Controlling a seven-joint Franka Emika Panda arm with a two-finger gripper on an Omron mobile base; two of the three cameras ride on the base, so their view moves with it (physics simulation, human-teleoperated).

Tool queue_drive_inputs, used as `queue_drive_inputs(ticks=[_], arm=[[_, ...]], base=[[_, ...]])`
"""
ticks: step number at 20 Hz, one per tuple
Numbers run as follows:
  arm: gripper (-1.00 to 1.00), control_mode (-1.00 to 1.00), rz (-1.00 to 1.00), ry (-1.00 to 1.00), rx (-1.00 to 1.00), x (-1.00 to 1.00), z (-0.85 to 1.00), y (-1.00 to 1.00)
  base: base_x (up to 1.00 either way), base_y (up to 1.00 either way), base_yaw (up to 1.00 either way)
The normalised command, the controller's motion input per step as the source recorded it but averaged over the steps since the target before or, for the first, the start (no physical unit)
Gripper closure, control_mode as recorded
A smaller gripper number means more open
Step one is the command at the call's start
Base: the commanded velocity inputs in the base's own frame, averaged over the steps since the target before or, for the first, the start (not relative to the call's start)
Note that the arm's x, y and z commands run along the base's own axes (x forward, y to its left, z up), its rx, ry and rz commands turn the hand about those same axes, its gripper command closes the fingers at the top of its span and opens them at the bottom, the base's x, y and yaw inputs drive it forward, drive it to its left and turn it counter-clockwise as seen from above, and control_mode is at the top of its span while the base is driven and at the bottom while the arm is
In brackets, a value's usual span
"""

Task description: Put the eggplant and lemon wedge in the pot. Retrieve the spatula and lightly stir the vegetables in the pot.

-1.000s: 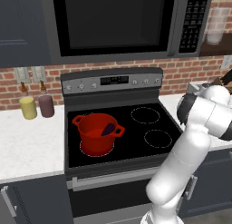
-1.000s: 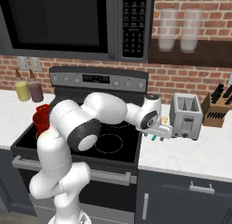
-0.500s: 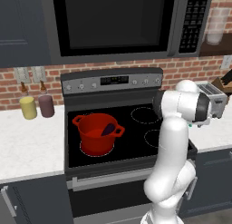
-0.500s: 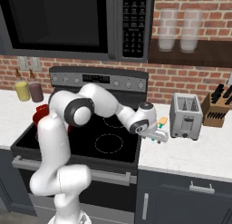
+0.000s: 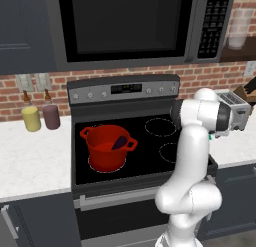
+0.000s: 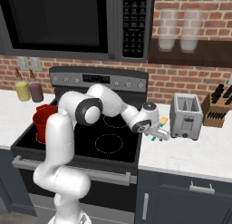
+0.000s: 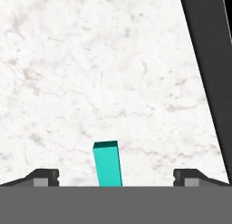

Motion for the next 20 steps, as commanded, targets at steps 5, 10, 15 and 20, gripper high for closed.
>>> queue_drive_inputs(ticks=[5, 10, 15, 20], arm=[[-1.00, -1.00, 0.00, 0.00, 0.00, 0.08, -0.23, -0.15], [1.00, -1.00, 0.02, 0.01, 0.00, 0.10, -0.54, 0.00], [1.00, -1.00, 0.03, 0.01, 0.00, 0.01, -0.60, 0.01], [1.00, -1.00, 0.03, 0.00, 0.00, 0.00, -0.46, 0.00]], base=[[0.00, 0.00, 0.00], [0.00, 0.00, 0.00], [0.00, 0.00, 0.00], [0.00, 0.00, 0.00]])
